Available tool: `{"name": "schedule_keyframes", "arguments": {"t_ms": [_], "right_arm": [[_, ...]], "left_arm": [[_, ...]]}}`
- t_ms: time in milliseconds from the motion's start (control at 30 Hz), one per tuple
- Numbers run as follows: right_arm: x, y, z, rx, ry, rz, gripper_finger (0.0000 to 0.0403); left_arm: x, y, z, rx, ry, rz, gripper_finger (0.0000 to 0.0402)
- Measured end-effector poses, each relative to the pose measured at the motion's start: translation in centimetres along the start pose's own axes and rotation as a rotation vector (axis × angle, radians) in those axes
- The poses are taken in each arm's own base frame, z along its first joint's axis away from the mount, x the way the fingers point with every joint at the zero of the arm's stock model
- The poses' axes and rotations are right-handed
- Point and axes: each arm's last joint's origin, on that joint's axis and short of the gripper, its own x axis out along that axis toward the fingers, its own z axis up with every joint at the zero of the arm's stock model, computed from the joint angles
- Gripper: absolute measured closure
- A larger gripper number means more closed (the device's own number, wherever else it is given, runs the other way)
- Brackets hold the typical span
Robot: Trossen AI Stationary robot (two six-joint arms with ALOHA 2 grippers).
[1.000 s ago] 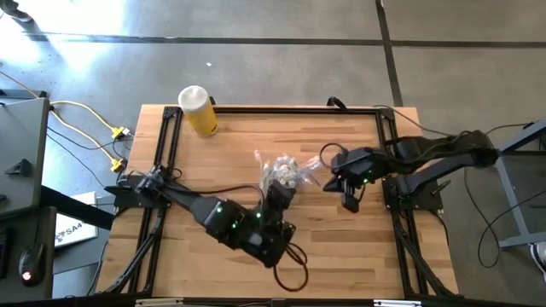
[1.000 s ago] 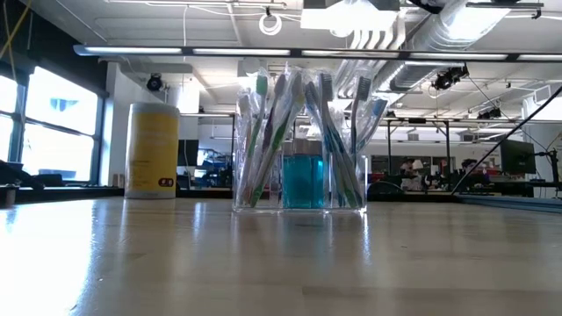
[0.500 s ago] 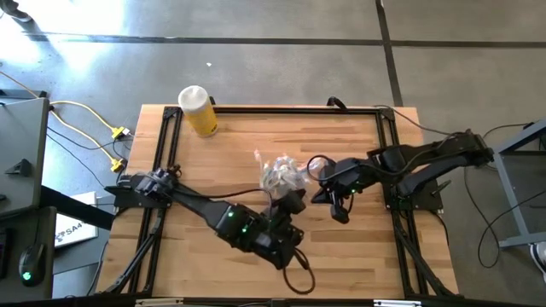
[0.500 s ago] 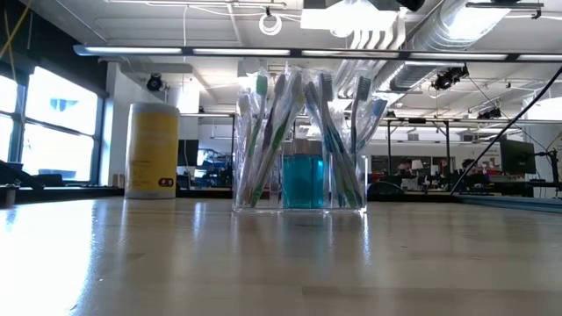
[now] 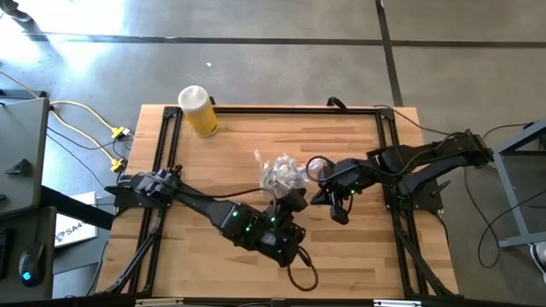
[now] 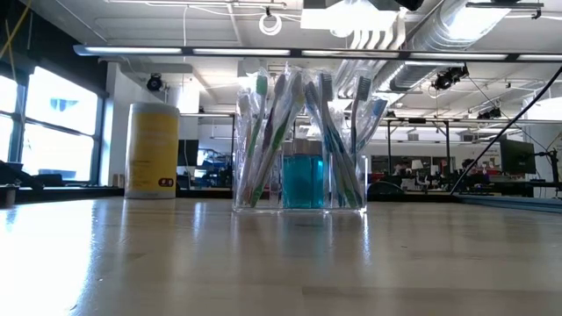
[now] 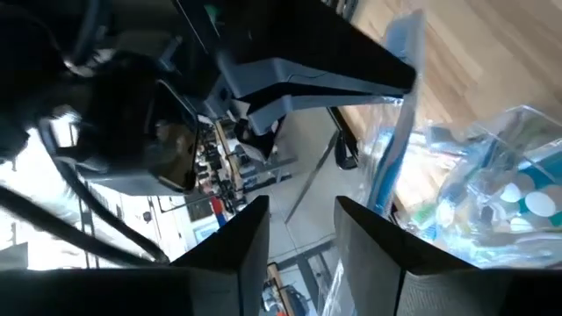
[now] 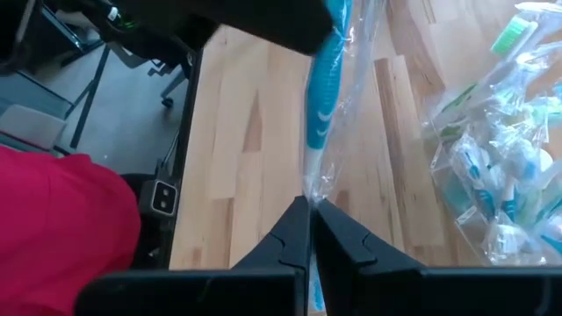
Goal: Pick & Place toothbrushing station
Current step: Put the blue toothbrush into the transparent organizer
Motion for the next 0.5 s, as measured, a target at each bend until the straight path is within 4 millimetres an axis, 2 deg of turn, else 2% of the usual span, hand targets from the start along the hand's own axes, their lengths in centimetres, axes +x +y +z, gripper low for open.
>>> {"name": "schedule_keyframes", "arguments": {"t_ms": [300,500], "right_arm": [[0.0,-0.5,0.2,0.005,-0.005,-0.016,0.0401],[0.0,-0.4,0.2,0.004,-0.010,-0.009,0.0400]], "left_arm": [[-2.5,-1.3,0.6,0.085,-0.059,-0.040,0.0278],[-1.4,-1.1,0.2,0.050,-0.066,-0.074,0.0278]]}}
